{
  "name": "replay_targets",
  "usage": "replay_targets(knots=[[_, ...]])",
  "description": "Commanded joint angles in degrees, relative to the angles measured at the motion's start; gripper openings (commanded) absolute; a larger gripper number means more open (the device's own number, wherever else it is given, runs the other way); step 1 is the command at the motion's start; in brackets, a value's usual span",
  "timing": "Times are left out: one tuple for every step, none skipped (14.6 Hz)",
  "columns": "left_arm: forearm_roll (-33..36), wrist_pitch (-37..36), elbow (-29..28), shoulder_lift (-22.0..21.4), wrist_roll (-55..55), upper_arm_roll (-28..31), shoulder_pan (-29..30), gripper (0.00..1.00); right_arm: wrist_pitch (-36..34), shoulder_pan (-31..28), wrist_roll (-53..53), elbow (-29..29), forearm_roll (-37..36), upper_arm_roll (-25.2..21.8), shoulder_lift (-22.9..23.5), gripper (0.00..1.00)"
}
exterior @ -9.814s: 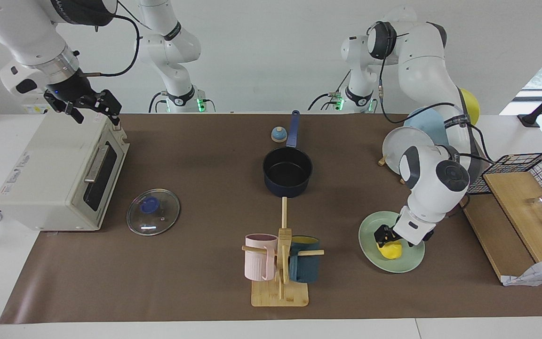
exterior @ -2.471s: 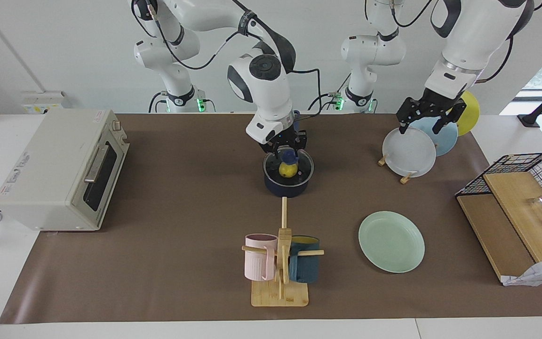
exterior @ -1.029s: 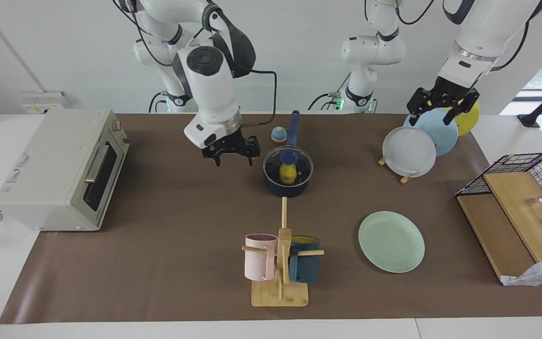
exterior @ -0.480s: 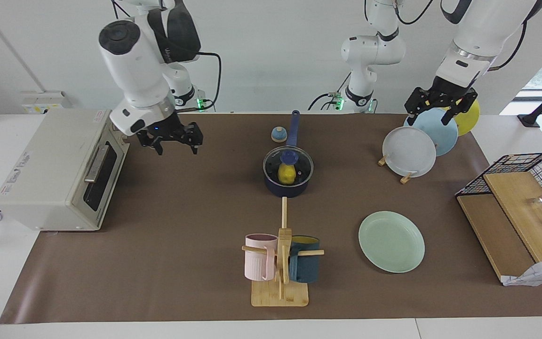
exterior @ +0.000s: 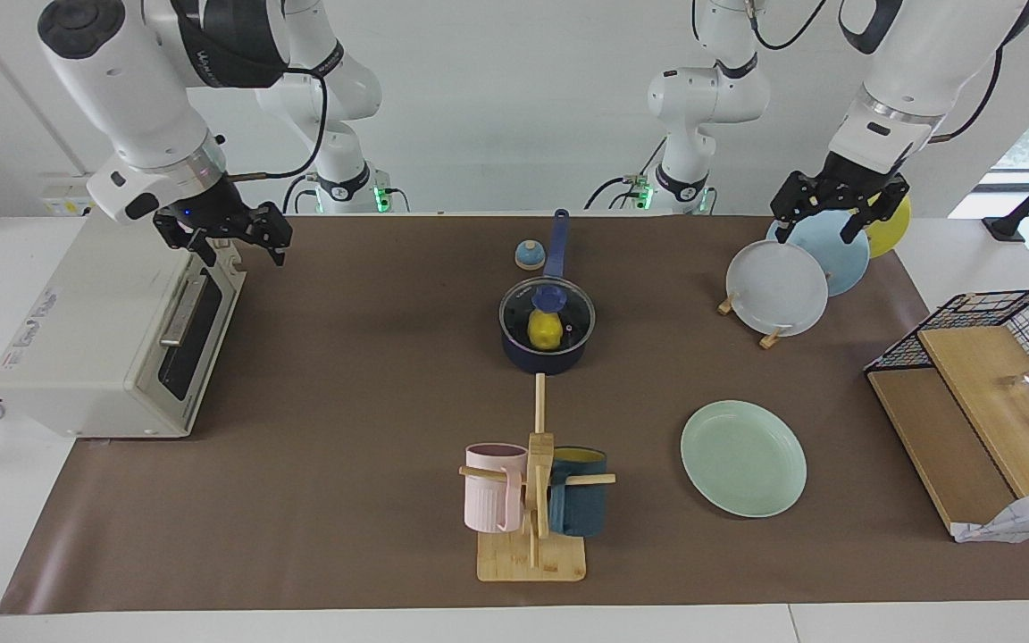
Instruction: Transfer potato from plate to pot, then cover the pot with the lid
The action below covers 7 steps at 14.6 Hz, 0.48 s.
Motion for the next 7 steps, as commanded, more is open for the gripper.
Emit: replay_targets(knots=[[0.2,-0.4,-0.4,-0.1,1.3,-0.7,1.3,1.0,-0.3,-1.1,-1.3,-3.3,-0.8,0.6,-3.0,1.0],[0.2,-0.6,-0.5,-0.1,1.2,-0.7,1.3,1.0,-0.2,-1.1,-1.3,-3.2,-1.0,0.2,-3.0,1.0],[0.2,-0.7,-0.2,-0.1,1.0,-0.7,1.3,1.0,0.4,-1.0,-1.3,-3.4,-1.3,-0.4,-3.0,1.0],[0.2,-0.7,0.4,0.3,1.1,-0.5,1.3,1.0,1.1,-0.8,-1.3,-3.6,-1.5,-0.5,-3.2,1.0],[0.2,-1.1,0.7,0.4,1.1,-0.3,1.1,1.0,1.0,-0.7,-1.3,-3.5,-2.2,-0.6,-3.0,1.0],[0.1,-1.7,0.7,0.3,1.0,-0.3,1.0,1.0,0.6,-0.8,-1.3,-3.5,-2.4,-1.1,-3.0,1.0],[0.2,-3.1,0.7,0.3,1.1,-0.2,0.9,1.0,0.6,-1.0,-1.4,-3.6,-2.4,-1.6,-3.1,1.0]])
